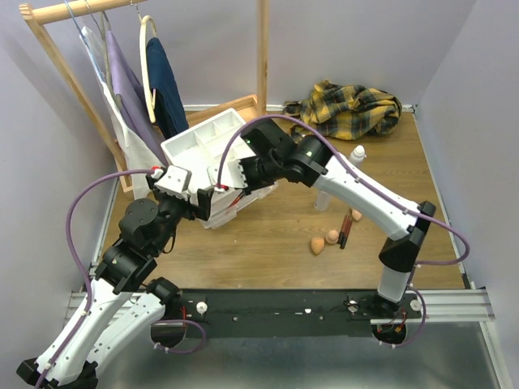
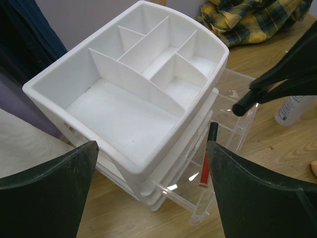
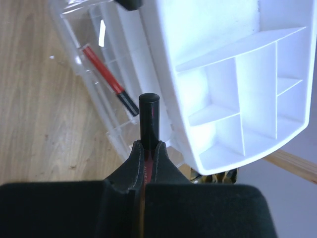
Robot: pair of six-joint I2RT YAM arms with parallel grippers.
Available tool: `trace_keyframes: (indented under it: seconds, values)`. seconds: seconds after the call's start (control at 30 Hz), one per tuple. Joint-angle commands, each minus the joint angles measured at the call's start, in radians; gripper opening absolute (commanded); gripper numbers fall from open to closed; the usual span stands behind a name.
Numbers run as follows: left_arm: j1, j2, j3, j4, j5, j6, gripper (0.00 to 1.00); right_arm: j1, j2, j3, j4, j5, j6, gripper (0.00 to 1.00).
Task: Organize the makeup
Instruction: Place the lipstick in the drawer.
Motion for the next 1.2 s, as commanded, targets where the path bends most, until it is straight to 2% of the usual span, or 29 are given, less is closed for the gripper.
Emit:
trace_keyframes:
  seconds: [0.0, 0.13, 0.27, 0.4, 0.53, 0.6, 0.83, 0.93, 1.03, 1.17]
  values:
    - [0.006, -0.014, -0.008, 0.025, -0.056, 0.006, 0.99, 0.004, 0.092, 0.090, 0.046, 0.087, -0.024, 0.00]
    - [0.011, -0.033, -0.014, 0.029, -0.083, 0.004, 0.99, 0.006, 0.137, 0.091, 0.067, 0.084, -0.048, 0.02]
    - [0.011, -0.047, -0.020, 0.036, -0.108, 0.003, 0.99, 0.004, 0.163, 0.067, 0.101, 0.087, -0.048, 0.11]
    - [0.012, -0.050, -0.018, 0.036, -0.102, 0.003, 0.99, 0.006, 0.167, 0.047, 0.105, 0.066, -0.040, 0.35]
    - [0.014, -0.049, -0.017, 0.036, -0.090, 0.001, 0.99, 0.006, 0.155, 0.022, 0.107, 0.049, -0.025, 0.50]
    - [0.014, -0.050, -0.017, 0.037, -0.083, 0.001, 0.99, 0.006, 0.147, 0.013, 0.105, 0.035, -0.008, 0.53]
    - [0.014, -0.046, -0.015, 0.029, -0.059, 0.000, 0.99, 0.004, 0.082, 0.003, 0.066, -0.043, 0.075, 0.56]
    - [0.014, -0.050, -0.018, 0.028, -0.050, -0.002, 0.99, 0.003, -0.001, -0.063, 0.064, -0.063, 0.108, 0.58]
    - [0.014, -0.050, -0.018, 0.031, -0.042, -0.003, 0.99, -0.003, -0.109, -0.197, 0.107, -0.062, 0.131, 0.60]
    - [0.015, -0.043, -0.017, 0.029, -0.027, -0.005, 0.99, -0.069, -0.202, -0.301, 0.110, -0.106, 0.116, 0.63]
